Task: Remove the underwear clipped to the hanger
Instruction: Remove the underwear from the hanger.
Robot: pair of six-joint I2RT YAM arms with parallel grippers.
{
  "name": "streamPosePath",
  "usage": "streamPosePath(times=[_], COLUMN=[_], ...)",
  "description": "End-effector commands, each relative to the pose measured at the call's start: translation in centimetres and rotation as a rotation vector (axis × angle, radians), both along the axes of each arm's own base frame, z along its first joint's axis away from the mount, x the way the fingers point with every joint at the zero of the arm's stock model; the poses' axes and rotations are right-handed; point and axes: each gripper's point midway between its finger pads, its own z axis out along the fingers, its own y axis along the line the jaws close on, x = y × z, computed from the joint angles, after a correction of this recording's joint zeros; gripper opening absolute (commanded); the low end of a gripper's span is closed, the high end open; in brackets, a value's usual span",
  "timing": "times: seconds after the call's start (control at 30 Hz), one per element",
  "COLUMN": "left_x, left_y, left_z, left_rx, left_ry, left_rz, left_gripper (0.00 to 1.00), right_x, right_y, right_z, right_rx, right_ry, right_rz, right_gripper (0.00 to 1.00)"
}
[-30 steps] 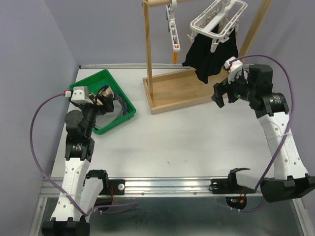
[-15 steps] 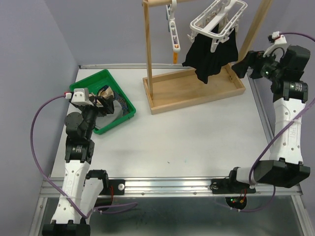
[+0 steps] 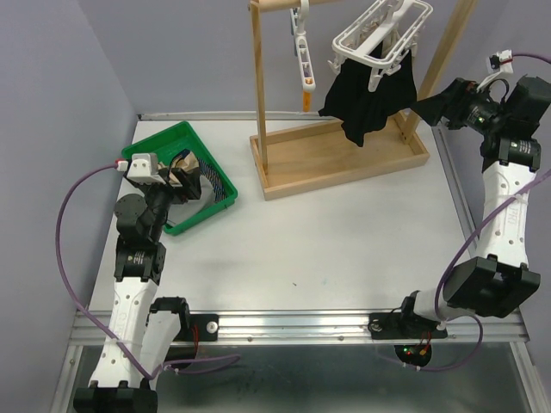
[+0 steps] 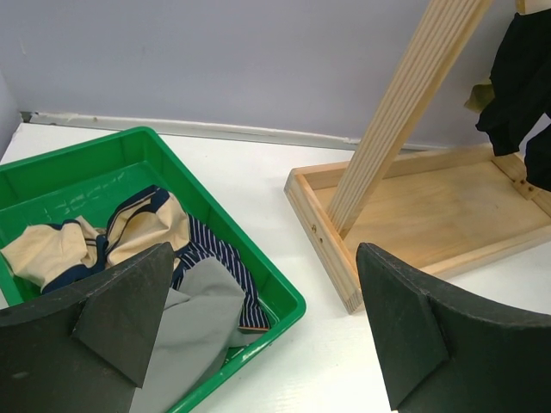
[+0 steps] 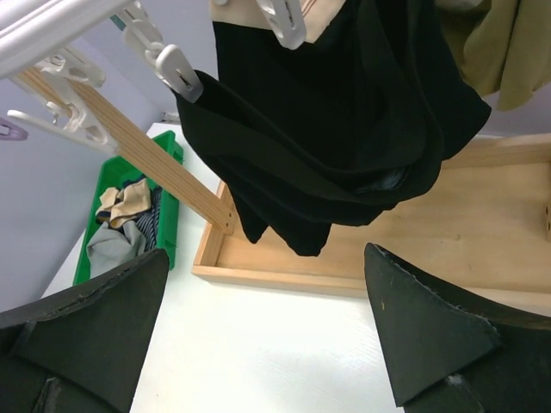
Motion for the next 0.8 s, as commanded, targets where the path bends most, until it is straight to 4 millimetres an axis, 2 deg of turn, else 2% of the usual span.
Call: streamPosePath(times=[0.0, 0.13, 0.3, 0.53, 0.77], left_x=[0.0, 0.1, 0.0, 0.0, -0.1], left_y=[-0.1, -0.2, -0.2, -0.1, 0.1], left_z=[0.9, 0.9, 0.9, 0.9, 0.9], left_rx=[0.012, 0.012, 0.01, 0.012, 0.014], left_ry=[-0.047, -0.047, -0.047, -0.046, -0.046], left_rz=[-0.012, -0.015, -0.015, -0.014, -0.001], left_gripper=[0.99, 0.99, 0.99, 0.99, 0.99], right_x=[-0.4, -0.7, -0.6, 1.8, 3.6], right_y=[0.0, -0.3, 0.6, 3.7, 5.7], right_z=[4.0, 5.7, 7.2, 7.4, 8.0], right_rx=[-0.053, -0.086, -0.071, -0.084, -0.088], right_ry=[-0.146, -0.224, -0.272, -0.305, -0.315], right_rz=[-0.008, -0.062, -0.112, -0.175, -0.258], right_gripper=[1.0, 1.0, 1.0, 1.0, 1.0])
